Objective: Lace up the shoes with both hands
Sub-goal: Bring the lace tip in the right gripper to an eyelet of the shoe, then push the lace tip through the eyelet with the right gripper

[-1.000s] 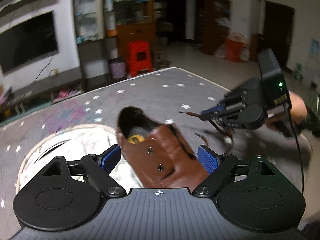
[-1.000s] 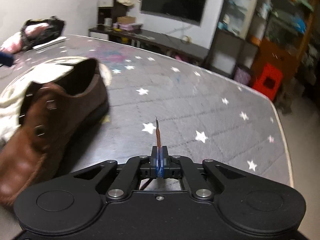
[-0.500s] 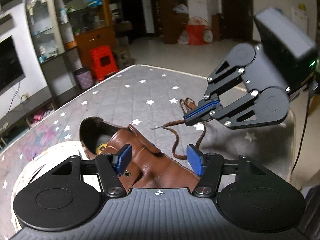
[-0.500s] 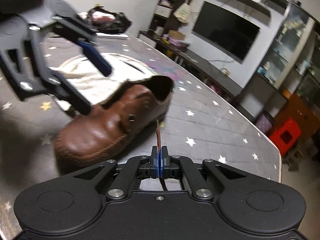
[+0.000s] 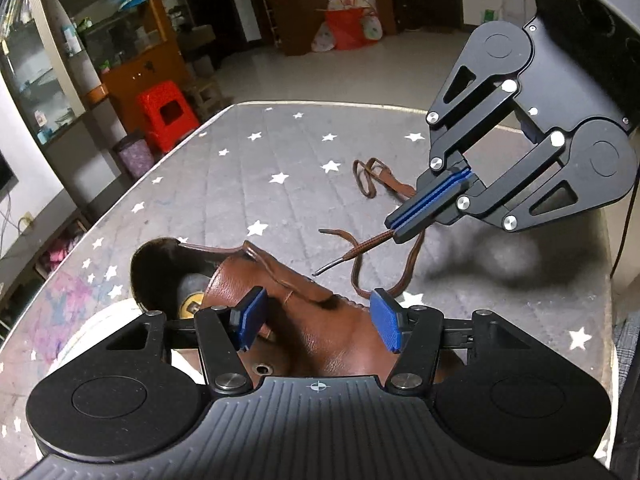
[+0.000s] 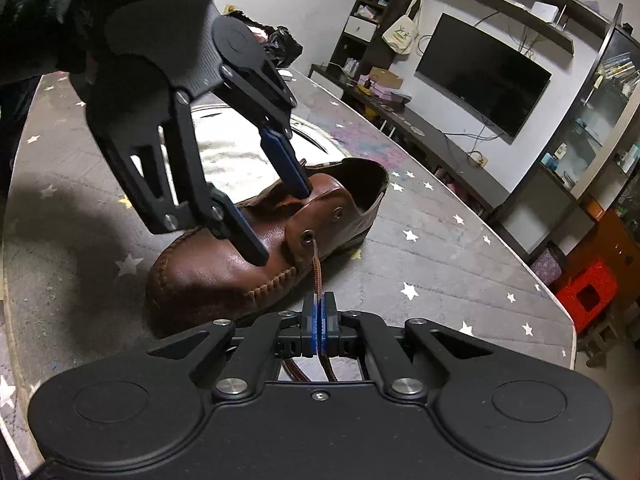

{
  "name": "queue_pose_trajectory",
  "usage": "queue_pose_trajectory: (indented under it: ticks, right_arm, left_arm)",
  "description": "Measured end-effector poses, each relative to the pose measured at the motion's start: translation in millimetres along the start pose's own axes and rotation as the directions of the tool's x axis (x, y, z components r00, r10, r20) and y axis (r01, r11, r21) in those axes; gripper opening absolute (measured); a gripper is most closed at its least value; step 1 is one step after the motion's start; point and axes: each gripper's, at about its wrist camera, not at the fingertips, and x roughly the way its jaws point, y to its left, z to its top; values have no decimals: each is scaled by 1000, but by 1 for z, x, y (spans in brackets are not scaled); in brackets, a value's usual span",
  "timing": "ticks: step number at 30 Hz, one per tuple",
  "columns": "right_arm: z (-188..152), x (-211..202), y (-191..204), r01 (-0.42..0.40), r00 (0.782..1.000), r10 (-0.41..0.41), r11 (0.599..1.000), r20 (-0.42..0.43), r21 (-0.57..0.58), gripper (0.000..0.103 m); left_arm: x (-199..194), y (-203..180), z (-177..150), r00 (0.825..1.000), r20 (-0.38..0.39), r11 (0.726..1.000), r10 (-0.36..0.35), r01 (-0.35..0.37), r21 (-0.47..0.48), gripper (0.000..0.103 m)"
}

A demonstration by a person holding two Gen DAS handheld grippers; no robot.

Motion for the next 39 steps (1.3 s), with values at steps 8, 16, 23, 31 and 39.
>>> queue_pose_trajectory:
  ticks: [8,16,23,31,39]
  right_arm:
    - [-1,5,-5,-23,1000,22,1000,-9,-7,2]
    - [0,11,-8,-19,1000,19,999,-10,-37,2]
    - [4,19,-8,-29,1000,29,998,-1,-53,2]
    - [9,26,-12,-33,999,33,998,-7,-54,2]
    - [7,25,-13,-36,999,36,998,-17,-48,2]
  left_arm:
    - [12,6,-1,1000,-13,1000,-13,13,27,54]
    - [18,12,2,999,-6,997,-42,43,60,47]
    - [15,17,2,998,-1,992,-65,64,104,36]
    - [13,16,3,995,-5,979,-95,95,181,33]
    - [9,16,-1,992,7,967,-129,124,224,26]
